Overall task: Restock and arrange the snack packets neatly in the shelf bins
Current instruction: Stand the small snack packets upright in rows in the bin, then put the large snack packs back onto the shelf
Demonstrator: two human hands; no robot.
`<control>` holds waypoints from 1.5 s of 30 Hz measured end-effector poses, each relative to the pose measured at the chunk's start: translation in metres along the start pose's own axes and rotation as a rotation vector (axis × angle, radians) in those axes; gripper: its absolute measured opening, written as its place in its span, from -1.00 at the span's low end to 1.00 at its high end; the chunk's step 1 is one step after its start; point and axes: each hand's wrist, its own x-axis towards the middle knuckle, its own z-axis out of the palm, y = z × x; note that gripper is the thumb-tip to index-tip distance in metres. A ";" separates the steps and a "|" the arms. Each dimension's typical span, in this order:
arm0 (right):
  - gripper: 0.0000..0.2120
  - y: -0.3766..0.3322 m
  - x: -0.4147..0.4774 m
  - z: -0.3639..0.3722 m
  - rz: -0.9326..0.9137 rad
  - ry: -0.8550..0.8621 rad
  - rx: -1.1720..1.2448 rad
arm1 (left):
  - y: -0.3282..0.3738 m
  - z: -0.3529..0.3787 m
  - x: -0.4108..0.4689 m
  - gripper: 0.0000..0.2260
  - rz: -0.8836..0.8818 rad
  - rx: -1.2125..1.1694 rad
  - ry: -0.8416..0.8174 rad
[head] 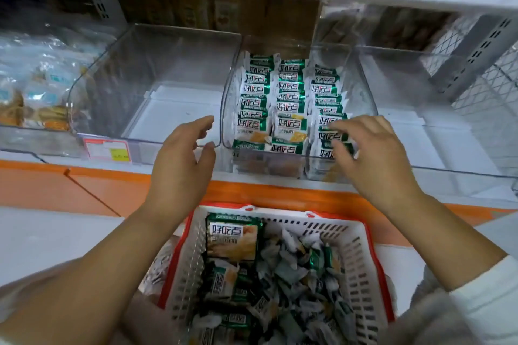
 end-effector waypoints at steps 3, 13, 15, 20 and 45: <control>-0.80 -0.020 -0.036 0.006 0.038 0.093 0.192 | -0.014 -0.005 -0.036 -0.68 -0.028 -0.080 -0.019; -0.60 -0.045 -0.134 0.158 0.814 -0.728 0.587 | -0.106 0.078 -0.133 -0.50 -0.528 0.040 -0.506; -0.52 -0.051 -0.135 0.174 0.938 -0.740 0.669 | -0.113 0.084 -0.134 -0.49 -0.558 0.031 -0.504; -0.36 -0.060 -0.129 0.208 1.070 -0.756 0.718 | -0.132 0.096 -0.124 -0.44 -0.625 -0.016 -0.481; -0.87 -0.068 -0.203 0.210 0.502 -1.376 0.485 | -0.143 0.030 -0.114 -0.74 -0.953 -0.559 -0.297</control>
